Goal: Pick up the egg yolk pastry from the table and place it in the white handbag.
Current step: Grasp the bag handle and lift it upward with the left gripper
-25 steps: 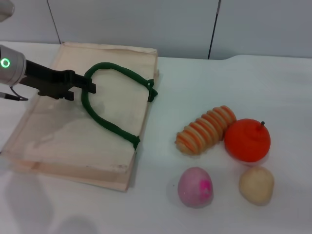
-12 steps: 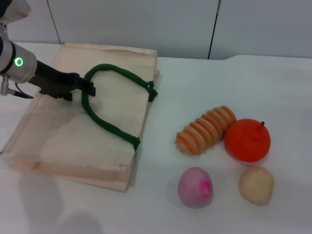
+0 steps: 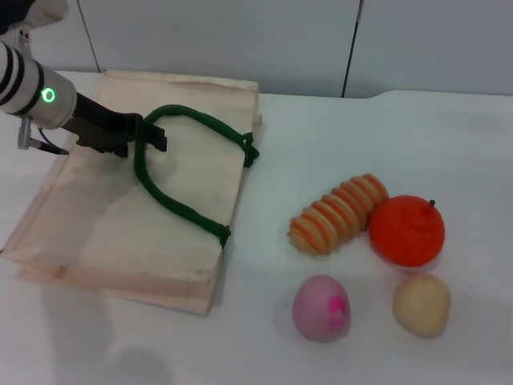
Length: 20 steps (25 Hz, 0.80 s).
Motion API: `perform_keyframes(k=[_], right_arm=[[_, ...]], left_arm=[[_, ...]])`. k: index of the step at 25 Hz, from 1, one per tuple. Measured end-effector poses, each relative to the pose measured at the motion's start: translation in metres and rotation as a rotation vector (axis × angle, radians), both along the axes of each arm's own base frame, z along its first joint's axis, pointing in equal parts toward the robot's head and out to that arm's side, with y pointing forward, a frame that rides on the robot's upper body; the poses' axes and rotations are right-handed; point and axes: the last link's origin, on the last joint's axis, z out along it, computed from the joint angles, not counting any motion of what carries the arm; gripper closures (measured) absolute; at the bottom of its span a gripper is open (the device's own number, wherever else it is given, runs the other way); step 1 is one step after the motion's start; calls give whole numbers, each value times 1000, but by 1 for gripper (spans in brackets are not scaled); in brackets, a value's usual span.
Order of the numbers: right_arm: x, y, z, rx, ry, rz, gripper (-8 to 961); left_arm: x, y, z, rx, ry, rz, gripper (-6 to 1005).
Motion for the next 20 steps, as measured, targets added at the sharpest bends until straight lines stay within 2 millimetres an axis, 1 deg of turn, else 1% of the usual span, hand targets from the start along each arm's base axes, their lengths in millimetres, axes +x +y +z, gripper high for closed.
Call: perform_keyframes(k=[13, 20], right_arm=[[-8, 5, -3, -14, -5, 28, 101], [-12, 7, -3, -23, 13, 42, 101]], left_arm=[[0, 6, -10, 12, 55, -9, 240], [-2, 8, -10, 16, 81, -15, 247]])
